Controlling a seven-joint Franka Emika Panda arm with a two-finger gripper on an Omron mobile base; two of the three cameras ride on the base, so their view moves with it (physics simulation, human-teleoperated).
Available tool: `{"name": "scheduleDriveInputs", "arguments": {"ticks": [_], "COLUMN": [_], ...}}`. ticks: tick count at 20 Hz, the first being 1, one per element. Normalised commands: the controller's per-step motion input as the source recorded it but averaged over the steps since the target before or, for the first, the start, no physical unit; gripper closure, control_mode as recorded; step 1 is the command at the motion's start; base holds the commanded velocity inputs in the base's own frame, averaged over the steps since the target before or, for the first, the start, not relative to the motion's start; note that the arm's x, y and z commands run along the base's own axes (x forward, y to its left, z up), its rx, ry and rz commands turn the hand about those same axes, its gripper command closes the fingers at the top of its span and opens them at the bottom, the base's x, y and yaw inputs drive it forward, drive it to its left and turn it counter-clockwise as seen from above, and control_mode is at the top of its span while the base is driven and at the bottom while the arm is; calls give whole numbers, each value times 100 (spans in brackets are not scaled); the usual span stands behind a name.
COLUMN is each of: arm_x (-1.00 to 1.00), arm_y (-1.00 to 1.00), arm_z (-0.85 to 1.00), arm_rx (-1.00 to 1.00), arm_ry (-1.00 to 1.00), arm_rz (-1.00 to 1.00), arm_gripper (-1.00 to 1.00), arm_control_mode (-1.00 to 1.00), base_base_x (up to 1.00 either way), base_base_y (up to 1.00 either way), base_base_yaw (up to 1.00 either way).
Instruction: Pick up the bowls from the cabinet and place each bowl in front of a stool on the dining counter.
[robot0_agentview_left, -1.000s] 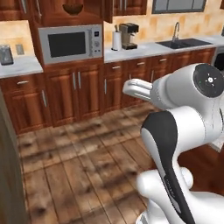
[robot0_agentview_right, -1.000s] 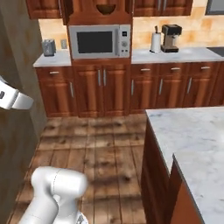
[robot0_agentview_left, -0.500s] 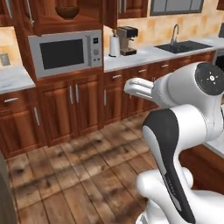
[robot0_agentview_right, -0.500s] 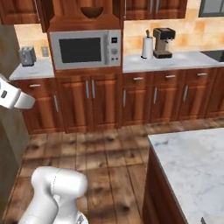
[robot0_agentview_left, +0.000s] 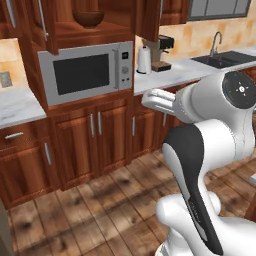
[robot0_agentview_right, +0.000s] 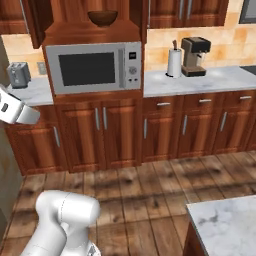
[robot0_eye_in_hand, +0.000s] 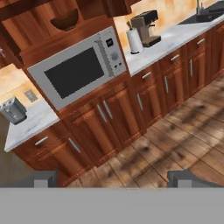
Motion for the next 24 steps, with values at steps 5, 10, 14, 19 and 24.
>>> {"name": "scheduleDriveInputs", "arguments": {"ticks": [5, 10, 14, 19, 24], "arm_x": [0, 0, 0, 0, 0], "arm_y": [0, 0, 0, 0, 0], "arm_z": [0, 0, 0, 0, 0], "arm_rx": [0, 0, 0, 0, 0], "arm_ry": [0, 0, 0, 0, 0], "arm_rz": [0, 0, 0, 0, 0], "arm_gripper": [-100, -100, -100, -100, -100], "arm_control_mode": [100, 100, 100, 100, 100], "base_base_x": [100, 100, 100, 100, 93], "base_base_y": [0, -3, -10, -32, -20], "base_base_yaw": [-8, -7, -9, -8, 0]}}
